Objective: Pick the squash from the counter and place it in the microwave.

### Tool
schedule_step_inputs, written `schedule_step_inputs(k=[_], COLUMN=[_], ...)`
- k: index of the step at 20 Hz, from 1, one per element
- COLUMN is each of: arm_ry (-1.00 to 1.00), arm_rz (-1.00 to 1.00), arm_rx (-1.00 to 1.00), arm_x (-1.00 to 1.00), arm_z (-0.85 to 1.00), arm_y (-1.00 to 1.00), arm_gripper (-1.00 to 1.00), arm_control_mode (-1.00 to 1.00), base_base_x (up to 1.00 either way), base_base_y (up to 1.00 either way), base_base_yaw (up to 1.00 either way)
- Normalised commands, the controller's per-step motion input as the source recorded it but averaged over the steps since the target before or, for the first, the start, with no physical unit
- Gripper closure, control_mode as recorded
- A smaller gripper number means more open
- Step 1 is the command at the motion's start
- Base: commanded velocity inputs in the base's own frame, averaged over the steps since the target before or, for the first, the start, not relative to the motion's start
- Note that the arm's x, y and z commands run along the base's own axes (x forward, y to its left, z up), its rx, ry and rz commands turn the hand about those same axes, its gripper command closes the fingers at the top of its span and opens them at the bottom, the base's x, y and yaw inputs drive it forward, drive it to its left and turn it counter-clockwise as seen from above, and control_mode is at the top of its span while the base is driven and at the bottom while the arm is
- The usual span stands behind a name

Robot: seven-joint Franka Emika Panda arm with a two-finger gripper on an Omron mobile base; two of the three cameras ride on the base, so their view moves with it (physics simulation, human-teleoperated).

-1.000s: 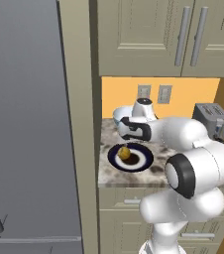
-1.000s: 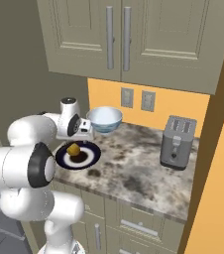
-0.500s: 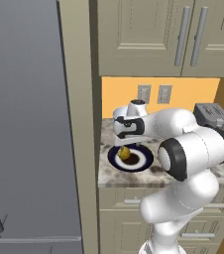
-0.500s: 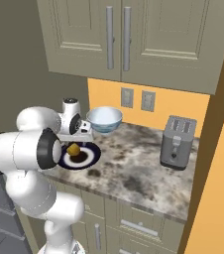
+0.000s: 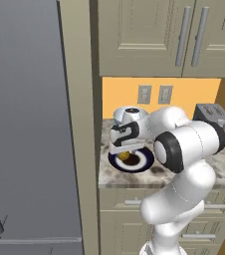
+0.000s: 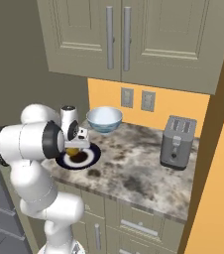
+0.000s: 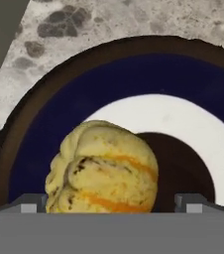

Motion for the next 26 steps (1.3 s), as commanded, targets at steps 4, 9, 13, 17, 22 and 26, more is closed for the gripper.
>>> schedule_step_inputs(k=[4,9,13,17,22,26], arm_ry=[0.01,0.00,0.00,-0.05,-0.08,0.00], arm_rz=[0.00,0.00,0.00,0.00,0.00,0.00], arm_rx=[0.00,0.00,0.00,0.05,0.01,0.00], arm_x=[0.00,0.00,0.00,-0.59,-1.00,-1.00], arm_z=[-0.37,-0.38,-0.23,0.47,0.98,1.00], arm_y=[0.06,0.00,0.00,-0.25,-0.54,-0.58], arm_gripper=[-1.00,1.00,1.00,1.00,1.00,1.00], arm_control_mode=[-1.00,-1.00,-1.00,-1.00,-1.00,-1.00], base_base_x=[0.00,0.00,0.00,0.00,0.00,0.00], base_base_y=[0.00,0.00,0.00,0.00,0.00,0.00], base_base_yaw=[0.00,0.00,0.00,0.00,0.00,0.00])
